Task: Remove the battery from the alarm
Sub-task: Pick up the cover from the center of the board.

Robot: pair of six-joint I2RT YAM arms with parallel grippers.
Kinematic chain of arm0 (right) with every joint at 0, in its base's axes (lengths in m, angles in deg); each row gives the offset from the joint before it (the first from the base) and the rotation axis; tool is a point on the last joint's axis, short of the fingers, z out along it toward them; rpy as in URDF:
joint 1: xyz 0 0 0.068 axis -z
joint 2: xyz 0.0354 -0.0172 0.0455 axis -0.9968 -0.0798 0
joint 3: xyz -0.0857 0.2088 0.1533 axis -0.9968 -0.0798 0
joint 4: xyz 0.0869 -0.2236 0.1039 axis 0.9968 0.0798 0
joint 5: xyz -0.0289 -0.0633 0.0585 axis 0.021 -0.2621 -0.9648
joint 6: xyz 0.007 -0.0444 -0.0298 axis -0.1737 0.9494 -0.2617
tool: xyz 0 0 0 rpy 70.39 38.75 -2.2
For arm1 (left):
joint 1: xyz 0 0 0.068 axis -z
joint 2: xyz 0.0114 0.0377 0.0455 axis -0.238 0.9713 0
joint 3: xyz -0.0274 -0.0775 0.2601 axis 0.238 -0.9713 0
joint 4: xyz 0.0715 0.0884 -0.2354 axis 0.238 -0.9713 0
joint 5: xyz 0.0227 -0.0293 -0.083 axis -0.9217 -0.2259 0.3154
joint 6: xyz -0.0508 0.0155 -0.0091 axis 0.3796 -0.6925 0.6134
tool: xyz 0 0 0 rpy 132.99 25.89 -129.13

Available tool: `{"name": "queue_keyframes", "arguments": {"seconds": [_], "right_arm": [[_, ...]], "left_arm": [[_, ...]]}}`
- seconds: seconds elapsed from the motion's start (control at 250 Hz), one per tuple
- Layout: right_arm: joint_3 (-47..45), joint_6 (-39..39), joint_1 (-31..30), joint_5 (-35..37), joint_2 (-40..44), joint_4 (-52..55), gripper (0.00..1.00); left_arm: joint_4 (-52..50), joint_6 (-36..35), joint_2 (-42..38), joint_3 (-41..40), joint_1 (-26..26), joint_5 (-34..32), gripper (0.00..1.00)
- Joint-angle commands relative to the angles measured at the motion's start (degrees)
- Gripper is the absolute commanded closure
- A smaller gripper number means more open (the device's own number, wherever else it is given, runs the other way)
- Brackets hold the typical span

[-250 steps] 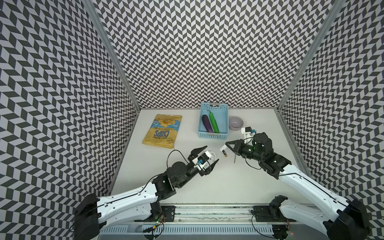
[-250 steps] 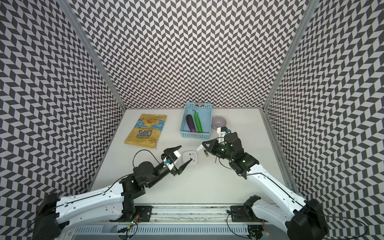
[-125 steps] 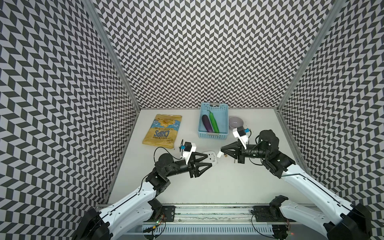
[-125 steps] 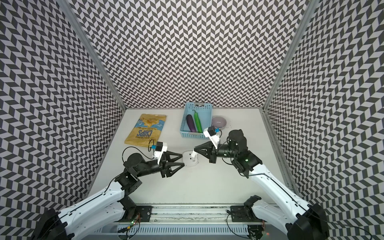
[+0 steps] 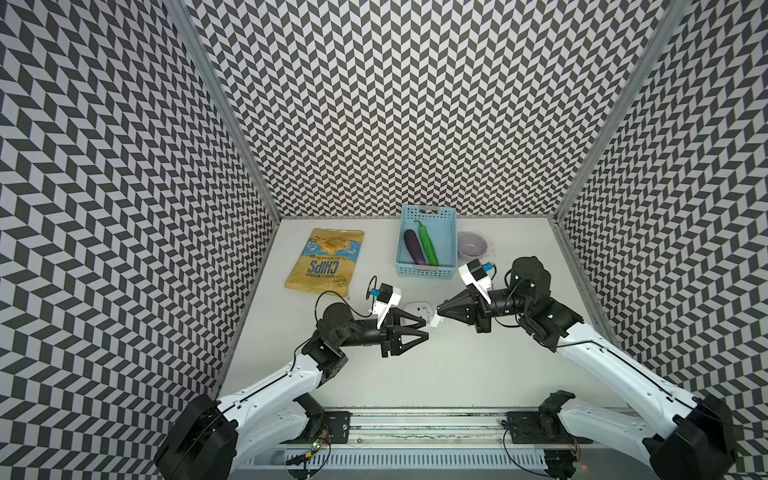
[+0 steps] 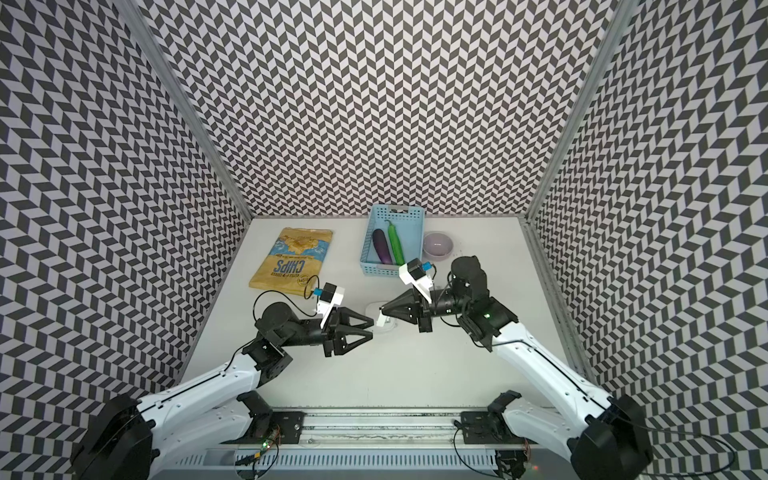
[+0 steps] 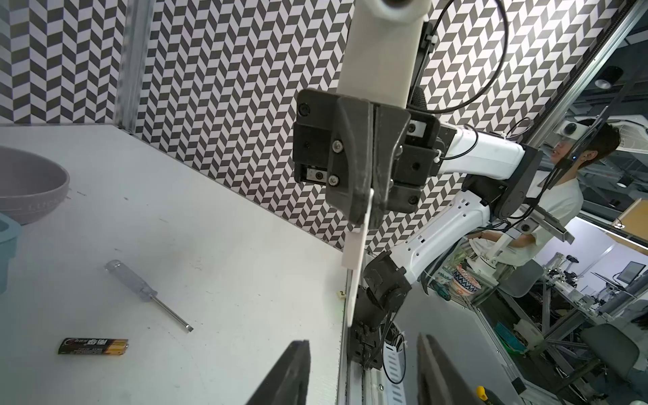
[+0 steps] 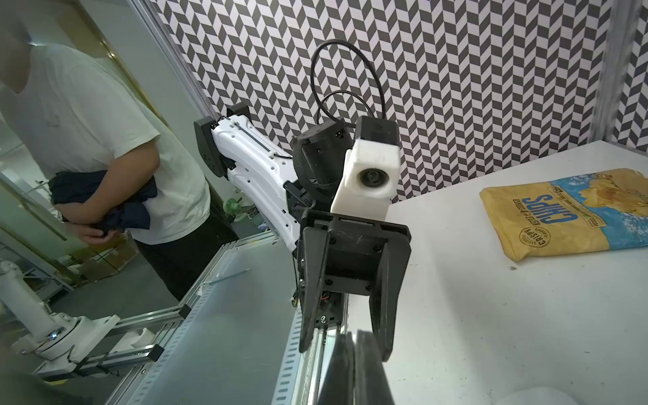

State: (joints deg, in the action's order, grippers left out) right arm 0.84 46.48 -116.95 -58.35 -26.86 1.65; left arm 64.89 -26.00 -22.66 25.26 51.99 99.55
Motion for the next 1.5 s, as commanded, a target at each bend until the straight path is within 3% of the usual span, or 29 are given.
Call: {"name": "queue_keyframes", "arguments": {"seconds": [0.0,0.188,0.477,0.565,0.633,0.701,0.821,0.929,1.042,1.494], "right_arm": [[2.2,-0.6,-1.2,-0.3,-1.0,-2.6,1.0],[2.9,-0.9,-2.3,1.4,-2.2,-2.5,1.0],[4.2,0.1,-2.7,6.7,-1.7,0.6,0.97],[5.1,0.9,-2.5,11.2,-0.3,3.3,0.75],[4.1,0.5,-2.1,15.0,1.9,3.3,0.51],[0.4,-3.0,-1.3,17.5,5.3,-1.3,0.4],[-7.0,-11.7,-0.8,17.6,9.6,-12.8,0.32],[-9.9,-19.8,-0.9,14.1,9.0,-19.2,0.32],[-9.1,-23.2,-1.4,9.2,5.9,-19.8,0.37],[-3.4,-27.0,-5.7,8.2,-1.8,-16.2,0.59]], "left_arm": [[2.1,-1.0,1.0,2.5,0.1,1.5,0.55],[1.8,-2.2,2.5,3.8,1.5,1.8,0.66],[1.2,-3.0,2.2,3.8,2.1,0.3,0.98],[1.6,-2.1,1.5,3.1,2.1,-1.0,1.0],[4.3,0.8,1.0,1.9,2.1,-2.3,1.0],[9.4,5.9,0.5,-0.2,2.1,-4.2,1.0],[16.2,15.9,-0.3,-3.7,2.5,-9.7,1.0],[18.7,22.5,-1.4,-6.3,2.7,-13.8,1.0],[19.1,25.8,-2.4,-7.4,2.7,-15.8,1.0],[17.3,27.0,-1.3,-6.7,2.7,-16.4,1.0]]}}
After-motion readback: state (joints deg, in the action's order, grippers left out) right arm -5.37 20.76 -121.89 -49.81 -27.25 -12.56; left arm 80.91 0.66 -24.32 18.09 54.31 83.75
